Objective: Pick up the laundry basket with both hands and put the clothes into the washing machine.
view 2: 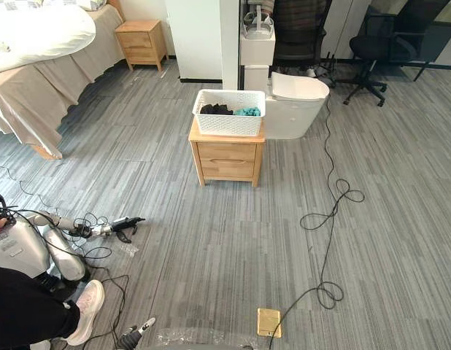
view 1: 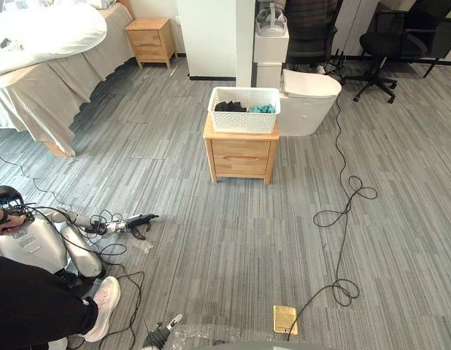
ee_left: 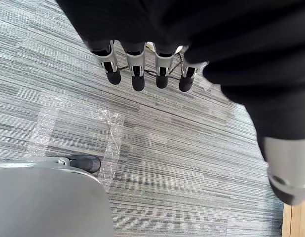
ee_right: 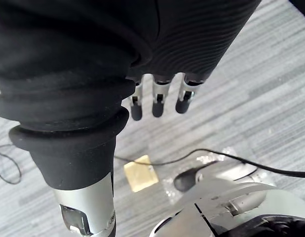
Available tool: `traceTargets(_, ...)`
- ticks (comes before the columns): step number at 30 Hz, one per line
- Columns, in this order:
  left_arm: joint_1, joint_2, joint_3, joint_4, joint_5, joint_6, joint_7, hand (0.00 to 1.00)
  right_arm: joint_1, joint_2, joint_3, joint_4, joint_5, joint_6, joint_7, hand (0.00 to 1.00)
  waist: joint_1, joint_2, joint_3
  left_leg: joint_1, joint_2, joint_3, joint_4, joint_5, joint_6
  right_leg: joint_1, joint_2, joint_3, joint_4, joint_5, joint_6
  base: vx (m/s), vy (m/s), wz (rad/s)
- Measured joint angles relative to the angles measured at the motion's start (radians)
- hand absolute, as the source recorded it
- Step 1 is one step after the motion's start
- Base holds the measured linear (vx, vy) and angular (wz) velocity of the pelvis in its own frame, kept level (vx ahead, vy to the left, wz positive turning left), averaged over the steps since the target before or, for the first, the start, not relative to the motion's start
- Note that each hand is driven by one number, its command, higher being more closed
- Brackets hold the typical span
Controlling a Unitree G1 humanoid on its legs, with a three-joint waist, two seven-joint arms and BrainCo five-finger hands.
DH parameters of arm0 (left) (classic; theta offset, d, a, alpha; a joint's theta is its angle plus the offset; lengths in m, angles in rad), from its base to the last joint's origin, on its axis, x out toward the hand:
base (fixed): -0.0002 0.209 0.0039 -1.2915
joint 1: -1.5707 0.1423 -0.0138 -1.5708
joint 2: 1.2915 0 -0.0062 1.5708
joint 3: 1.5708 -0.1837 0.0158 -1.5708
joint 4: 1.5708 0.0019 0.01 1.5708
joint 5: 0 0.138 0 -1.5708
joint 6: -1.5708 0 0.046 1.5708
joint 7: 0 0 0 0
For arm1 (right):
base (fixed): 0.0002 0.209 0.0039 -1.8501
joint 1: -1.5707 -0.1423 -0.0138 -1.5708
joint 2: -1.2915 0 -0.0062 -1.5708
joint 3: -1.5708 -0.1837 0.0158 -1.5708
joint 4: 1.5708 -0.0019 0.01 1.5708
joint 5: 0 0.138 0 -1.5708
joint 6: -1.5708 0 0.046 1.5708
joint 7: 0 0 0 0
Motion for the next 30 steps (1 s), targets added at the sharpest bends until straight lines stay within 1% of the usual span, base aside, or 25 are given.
traceTargets(3, -0.005, 0.000, -0.008, -0.001, 0.000, -0.002, 0.000, 0.00, -0.002, 0.003, -0.020, 0.000, 0.000, 0.000, -0.001, 0.00, 0.000, 0.006, 0.009, 0.007, 0.000, -0.001, 0.000, 0.000, 0.000, 0.012, 0.000, -0.003, -0.002, 0.000, 0.000, -0.02, -0.005, 0.02)
traceTargets(4, -0.006, 0.000, -0.010, -0.001, 0.000, -0.004, 0.000, 0.00, -0.003, 0.003, -0.020, 0.000, 0.000, 0.000, -0.001, 0.00, 0.000, -0.001, 0.018, 0.011, 0.000, -0.001, -0.001, 0.000, 0.000, 0.013, 0.000, -0.003, -0.002, 0.000, 0.000, -0.05, -0.005, 0.00)
traceTargets(5, -0.007, 0.001, -0.017, -0.002, 0.000, -0.006, 0.000, 0.00, -0.004, 0.005, -0.032, 0.000, 0.000, 0.000, -0.002, 0.00, 0.000, 0.005, 0.018, 0.013, 0.000, -0.001, -0.001, 0.000, 0.000, 0.015, 0.000, -0.003, -0.003, 0.000, 0.000, -0.05, -0.005, 0.00)
traceTargets(6, -0.007, 0.002, -0.024, -0.003, 0.000, -0.007, 0.000, 0.00, -0.005, 0.007, -0.039, 0.000, 0.000, 0.000, -0.002, 0.00, 0.000, 0.006, 0.018, 0.013, 0.000, -0.001, -0.001, 0.000, 0.000, 0.015, 0.000, -0.003, -0.004, 0.000, 0.000, -0.04, -0.006, 0.00)
traceTargets(7, -0.007, 0.003, -0.029, -0.005, -0.001, -0.011, 0.000, 0.00, -0.005, 0.007, -0.048, 0.000, 0.000, 0.000, -0.002, 0.00, 0.000, -0.002, 0.024, 0.013, 0.000, -0.001, -0.003, 0.000, 0.000, 0.015, 0.000, -0.003, -0.006, 0.000, 0.000, -0.04, -0.006, 0.00)
traceTargets(8, -0.007, 0.003, -0.031, -0.005, -0.003, -0.013, -0.001, 0.00, -0.006, 0.009, -0.058, 0.000, 0.000, 0.000, -0.002, 0.00, 0.000, 0.008, 0.022, 0.015, 0.000, -0.001, -0.003, 0.000, 0.000, 0.018, 0.000, -0.003, -0.007, 0.000, 0.000, -0.03, -0.007, 0.00)
traceTargets(12, -0.006, 0.005, -0.044, -0.006, -0.009, -0.016, 0.000, 0.00, -0.012, 0.008, -0.058, 0.001, 0.000, 0.001, -0.007, 0.00, 0.000, 0.000, 0.028, 0.018, 0.000, -0.001, -0.006, 0.000, 0.000, 0.025, 0.001, -0.006, -0.016, 0.001, -0.001, -0.01, -0.002, 0.00)
traceTargets(19, -0.007, 0.006, -0.044, -0.005, -0.008, -0.015, 0.000, 0.00, -0.015, 0.007, -0.046, 0.000, 0.001, -0.009, -0.004, 0.00, -0.001, 0.001, 0.028, 0.025, 0.006, 0.012, -0.015, 0.000, 0.000, 0.026, 0.009, 0.004, -0.022, 0.001, -0.001, 0.00, -0.014, -0.04)
traceTargets(30, -0.007, 0.003, -0.026, -0.005, -0.013, -0.015, 0.000, 0.00, -0.015, 0.007, -0.045, 0.000, 0.003, -0.009, 0.000, 0.00, -0.001, -0.004, 0.031, 0.025, 0.009, 0.023, -0.008, 0.000, 0.001, 0.030, 0.010, 0.003, -0.018, 0.001, -0.001, -0.02, -0.013, -0.01)
